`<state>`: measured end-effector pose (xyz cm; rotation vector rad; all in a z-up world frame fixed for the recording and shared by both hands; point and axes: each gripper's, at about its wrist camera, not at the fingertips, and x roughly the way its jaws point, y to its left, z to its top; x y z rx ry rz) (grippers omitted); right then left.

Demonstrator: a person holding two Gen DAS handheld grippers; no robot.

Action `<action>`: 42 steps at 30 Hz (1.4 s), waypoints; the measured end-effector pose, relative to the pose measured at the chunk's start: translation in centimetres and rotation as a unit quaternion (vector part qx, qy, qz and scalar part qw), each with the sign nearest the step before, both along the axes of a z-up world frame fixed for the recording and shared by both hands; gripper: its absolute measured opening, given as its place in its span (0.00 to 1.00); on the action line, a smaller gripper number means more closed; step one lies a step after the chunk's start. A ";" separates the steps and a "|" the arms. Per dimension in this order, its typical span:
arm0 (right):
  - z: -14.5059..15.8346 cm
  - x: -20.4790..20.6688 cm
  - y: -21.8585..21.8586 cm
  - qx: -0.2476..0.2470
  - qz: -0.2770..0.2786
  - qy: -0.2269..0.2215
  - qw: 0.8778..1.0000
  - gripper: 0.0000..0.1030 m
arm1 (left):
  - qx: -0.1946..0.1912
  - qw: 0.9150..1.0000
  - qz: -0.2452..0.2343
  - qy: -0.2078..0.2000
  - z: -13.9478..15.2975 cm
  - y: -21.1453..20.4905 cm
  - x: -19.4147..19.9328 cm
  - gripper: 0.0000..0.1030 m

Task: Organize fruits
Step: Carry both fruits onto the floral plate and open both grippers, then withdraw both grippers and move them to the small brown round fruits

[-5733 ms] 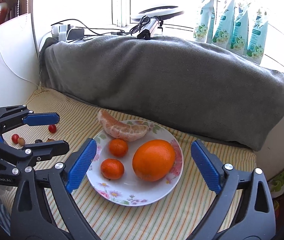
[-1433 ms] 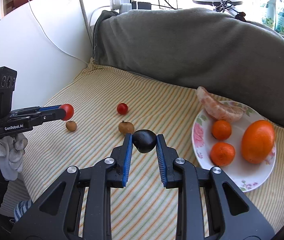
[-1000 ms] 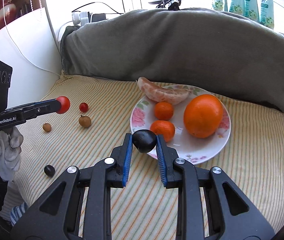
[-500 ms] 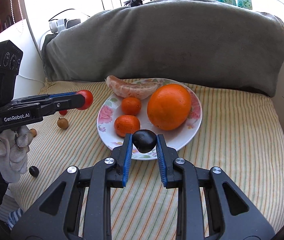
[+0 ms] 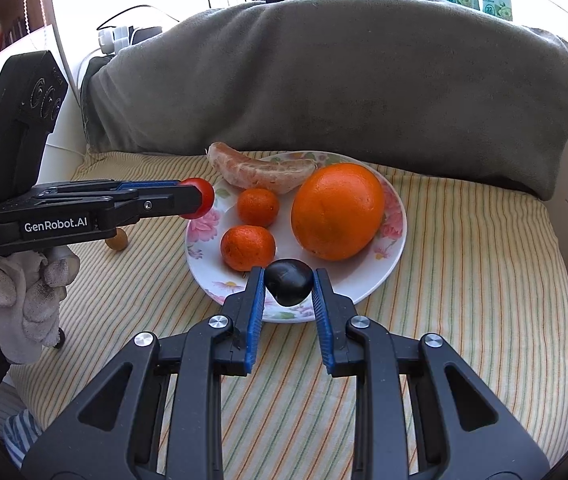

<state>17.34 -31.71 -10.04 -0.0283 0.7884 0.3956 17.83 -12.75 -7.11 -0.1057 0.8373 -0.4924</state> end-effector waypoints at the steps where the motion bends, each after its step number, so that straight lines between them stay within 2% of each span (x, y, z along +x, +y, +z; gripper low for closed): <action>1: 0.1 0.0 0.1 -0.001 0.000 -0.003 1.000 0.24 | 0.000 1.000 0.001 -0.002 0.1 0.0 0.0 0.29; 4: 0.1 0.0 0.2 -0.005 -0.001 -0.006 1.000 0.26 | 0.000 1.000 0.005 -0.001 0.3 0.1 0.1 0.31; 5: 0.2 -0.1 0.2 -0.007 -0.004 -0.009 1.000 0.34 | 0.000 1.000 0.008 -0.003 0.3 0.2 0.0 0.33; 6: 0.3 -0.2 0.1 -0.008 -0.006 -0.013 1.000 0.40 | 0.000 1.000 0.012 -0.004 0.4 0.3 0.0 0.43; 7: 0.4 -0.3 0.0 -0.006 -0.008 -0.018 1.000 0.53 | -0.003 1.000 0.013 -0.007 0.6 0.4 -0.1 0.50; 8: 0.6 -0.5 -0.1 -0.005 -0.010 -0.022 1.000 0.63 | -0.006 1.000 0.012 -0.009 0.7 0.5 -0.2 0.53; 9: 0.8 -0.6 -0.2 -0.003 -0.011 -0.026 1.000 0.65 | -0.005 1.000 0.012 -0.009 0.8 0.5 -0.2 0.55; 11: 1.0 -0.8 -0.3 -0.005 -0.014 -0.032 0.999 0.70 | -0.004 1.000 0.017 -0.013 1.1 0.6 -0.3 0.69; 17: 1.7 -1.4 -0.8 0.026 -0.007 -0.034 0.999 0.90 | -0.006 1.000 0.021 -0.020 1.6 0.7 -0.8 0.73; 24: 2.3 -2.0 -0.6 0.023 -0.009 -0.038 0.999 0.90 | -0.007 0.999 0.022 -0.026 2.1 1.0 -1.5 0.73; 28: 2.5 -2.2 -0.4 0.020 -0.009 -0.034 0.999 0.90 | -0.008 0.999 0.026 -0.042 3.1 2.0 -2.2 0.73; 38: 3.1 -2.8 0.6 0.019 -0.011 -0.039 0.999 0.90 | -0.007 0.991 0.081 -0.107 5.8 8.9 -5.3 0.73; 42: 3.3 -2.6 1.3 0.030 -0.002 -0.031 0.999 0.90 | 0.000 0.988 0.106 -0.117 6.4 11.8 -6.7 0.73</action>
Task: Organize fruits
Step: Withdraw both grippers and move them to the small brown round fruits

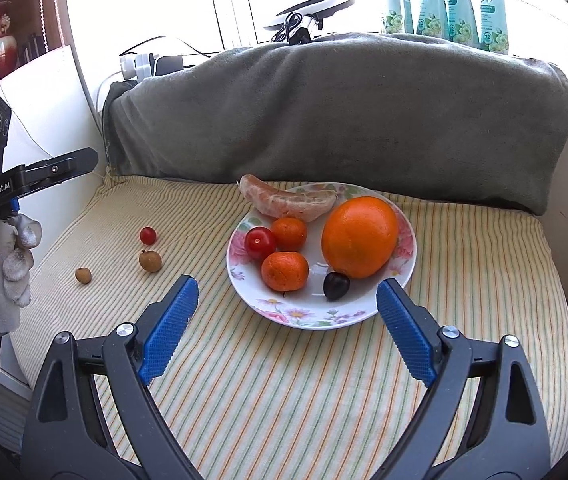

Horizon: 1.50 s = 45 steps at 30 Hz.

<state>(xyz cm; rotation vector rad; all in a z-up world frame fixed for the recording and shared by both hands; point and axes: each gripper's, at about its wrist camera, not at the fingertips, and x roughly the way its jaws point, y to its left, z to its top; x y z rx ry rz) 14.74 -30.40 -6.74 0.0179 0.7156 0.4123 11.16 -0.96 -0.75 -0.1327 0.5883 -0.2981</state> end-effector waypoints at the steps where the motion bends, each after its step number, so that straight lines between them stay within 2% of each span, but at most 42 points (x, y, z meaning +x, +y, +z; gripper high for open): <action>1: 0.0 0.0 0.3 0.002 0.002 -0.001 1.000 0.90 | 0.001 1.000 0.006 -0.001 0.0 0.7 -0.4 0.73; 12: 0.5 0.1 4.3 0.008 0.035 -0.005 0.999 0.90 | 0.006 0.997 0.074 0.014 -2.0 7.1 -4.6 0.71; 14: 0.6 0.3 5.1 0.014 0.049 -0.002 0.999 0.90 | 0.002 0.996 0.083 0.024 -2.8 8.0 -5.1 0.63; 22: 0.2 0.9 9.3 -0.012 0.091 -0.006 0.996 0.90 | -0.007 0.993 0.097 0.067 -6.2 9.2 -6.2 0.46; 26: -0.3 1.4 11.7 -0.027 0.117 -0.002 0.993 0.82 | -0.010 0.991 0.108 0.077 -7.5 9.2 -6.5 0.40; 31: -1.7 2.3 14.5 -0.043 0.146 0.013 0.988 0.71 | -0.010 0.989 0.118 0.090 -9.2 9.0 -6.6 0.40; 34: -2.5 2.7 16.1 -0.055 0.161 0.019 0.985 0.67 | -0.011 0.988 0.122 0.098 -9.9 9.1 -6.6 0.40; 37: -3.6 3.4 17.3 -0.061 0.172 0.035 0.983 0.58 | -0.004 0.986 0.127 0.104 -10.5 9.2 -6.5 0.40; 45: -5.9 4.8 19.6 -0.077 0.180 0.059 0.979 0.50 | -0.012 0.985 0.121 0.124 -11.8 9.4 -5.9 0.36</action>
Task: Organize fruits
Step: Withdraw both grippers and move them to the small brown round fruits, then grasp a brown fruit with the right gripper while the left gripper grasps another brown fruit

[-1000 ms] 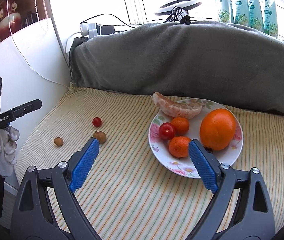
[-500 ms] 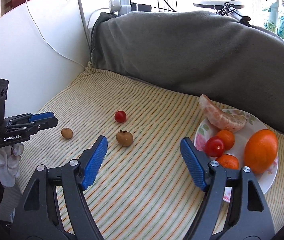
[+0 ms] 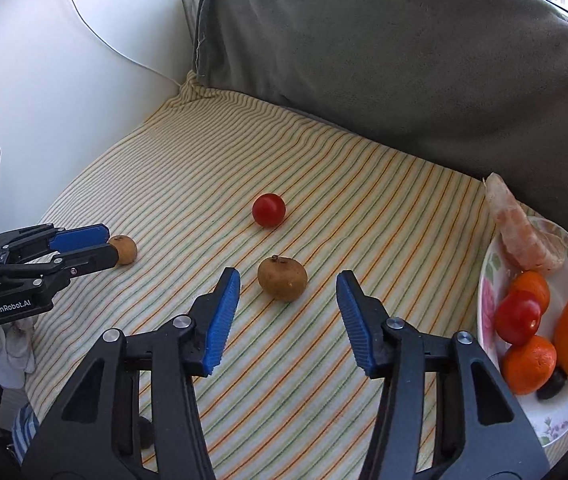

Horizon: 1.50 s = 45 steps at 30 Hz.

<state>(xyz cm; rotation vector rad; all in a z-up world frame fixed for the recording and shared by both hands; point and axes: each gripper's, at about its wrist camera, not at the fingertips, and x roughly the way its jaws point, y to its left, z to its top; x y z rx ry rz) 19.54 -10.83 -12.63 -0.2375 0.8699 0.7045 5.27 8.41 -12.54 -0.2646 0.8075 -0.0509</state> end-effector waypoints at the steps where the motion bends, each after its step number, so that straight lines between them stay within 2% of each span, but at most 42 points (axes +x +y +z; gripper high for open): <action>1: -0.1 0.2 0.2 -0.001 0.001 0.002 1.000 0.48 | -0.003 1.000 -0.001 0.002 -0.1 0.0 0.1 0.34; 7: -0.6 0.5 1.1 -0.012 0.002 0.006 1.000 0.47 | -0.011 1.000 -0.007 0.010 -0.6 0.1 0.3 0.31; 11: -1.4 1.1 1.5 -0.020 -0.002 0.020 1.000 0.40 | -0.021 1.000 -0.008 0.015 -0.9 0.3 0.6 0.29; 17: -1.8 1.2 1.8 -0.018 0.000 0.027 0.999 0.34 | -0.028 0.999 -0.010 0.016 -1.1 0.4 0.7 0.24; 22: -1.9 1.2 2.1 -0.022 0.002 0.027 0.999 0.31 | -0.032 0.999 -0.010 0.015 -1.1 0.6 0.7 0.24; 29: -1.8 1.0 2.0 -0.023 -0.006 0.021 0.999 0.30 | -0.030 0.999 -0.011 0.012 -0.9 0.6 0.6 0.24; 34: -0.8 0.7 0.9 -0.005 -0.020 0.019 1.000 0.30 | -0.033 0.999 -0.017 0.007 -0.5 0.4 0.4 0.24; 38: 0.6 0.4 -0.5 0.010 -0.029 0.010 0.999 0.30 | -0.051 0.998 -0.024 -0.001 0.2 0.2 0.2 0.24; 45: 3.4 0.4 -4.2 0.039 -0.050 -0.011 0.998 0.30 | -0.051 0.997 -0.057 -0.020 2.0 -2.4 0.3 0.24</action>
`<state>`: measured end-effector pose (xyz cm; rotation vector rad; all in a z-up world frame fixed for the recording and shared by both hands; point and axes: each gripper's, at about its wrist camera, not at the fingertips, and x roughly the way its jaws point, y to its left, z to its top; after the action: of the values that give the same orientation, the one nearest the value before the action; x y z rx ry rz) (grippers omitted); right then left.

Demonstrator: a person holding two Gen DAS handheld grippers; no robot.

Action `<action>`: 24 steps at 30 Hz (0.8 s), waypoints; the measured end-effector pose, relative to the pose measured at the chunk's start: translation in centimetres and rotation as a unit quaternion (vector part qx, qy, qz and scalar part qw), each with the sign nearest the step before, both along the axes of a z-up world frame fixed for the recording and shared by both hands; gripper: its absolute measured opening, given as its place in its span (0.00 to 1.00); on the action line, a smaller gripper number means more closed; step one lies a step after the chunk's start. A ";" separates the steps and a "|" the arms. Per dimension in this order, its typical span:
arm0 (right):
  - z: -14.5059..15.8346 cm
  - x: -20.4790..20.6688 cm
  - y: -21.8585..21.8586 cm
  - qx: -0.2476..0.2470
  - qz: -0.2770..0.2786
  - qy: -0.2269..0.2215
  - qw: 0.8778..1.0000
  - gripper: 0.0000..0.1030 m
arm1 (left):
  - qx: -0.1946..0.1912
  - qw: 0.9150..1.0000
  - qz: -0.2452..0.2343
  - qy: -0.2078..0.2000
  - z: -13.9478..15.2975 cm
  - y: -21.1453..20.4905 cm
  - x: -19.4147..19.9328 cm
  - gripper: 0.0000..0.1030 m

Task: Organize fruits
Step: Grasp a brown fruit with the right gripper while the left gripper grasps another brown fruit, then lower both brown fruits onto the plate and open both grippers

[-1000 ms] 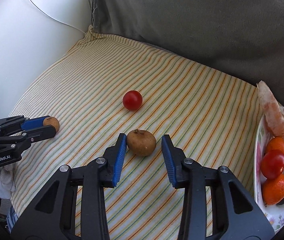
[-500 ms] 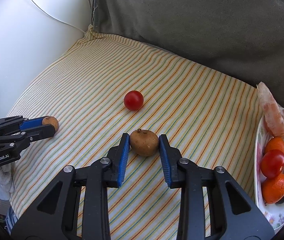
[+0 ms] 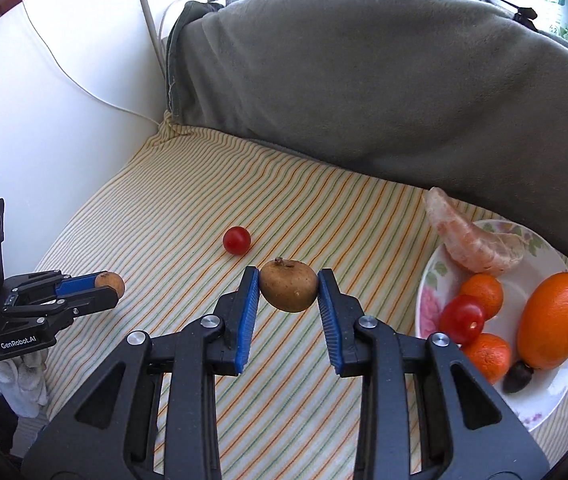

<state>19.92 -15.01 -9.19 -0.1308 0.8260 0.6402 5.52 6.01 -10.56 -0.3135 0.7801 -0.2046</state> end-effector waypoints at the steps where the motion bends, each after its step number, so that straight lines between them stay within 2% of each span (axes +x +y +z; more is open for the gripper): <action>1: 0.4 0.1 -0.5 0.004 -0.003 -0.003 1.000 0.30 | 0.000 1.000 -0.006 -0.004 0.3 -0.4 0.1 0.24; 13: 3.7 0.8 -6.9 0.023 -0.054 -0.036 0.998 0.30 | -0.007 0.996 -0.079 -0.040 3.5 -7.7 2.5 0.24; 24: 5.0 2.2 -12.1 0.026 -0.091 -0.052 0.994 0.30 | -0.003 0.985 -0.166 -0.052 4.6 -16.2 4.4 0.24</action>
<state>22.17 -27.12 -4.24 -0.0413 0.7106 0.4782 9.90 -10.24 -6.00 -0.1759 0.7253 -0.5336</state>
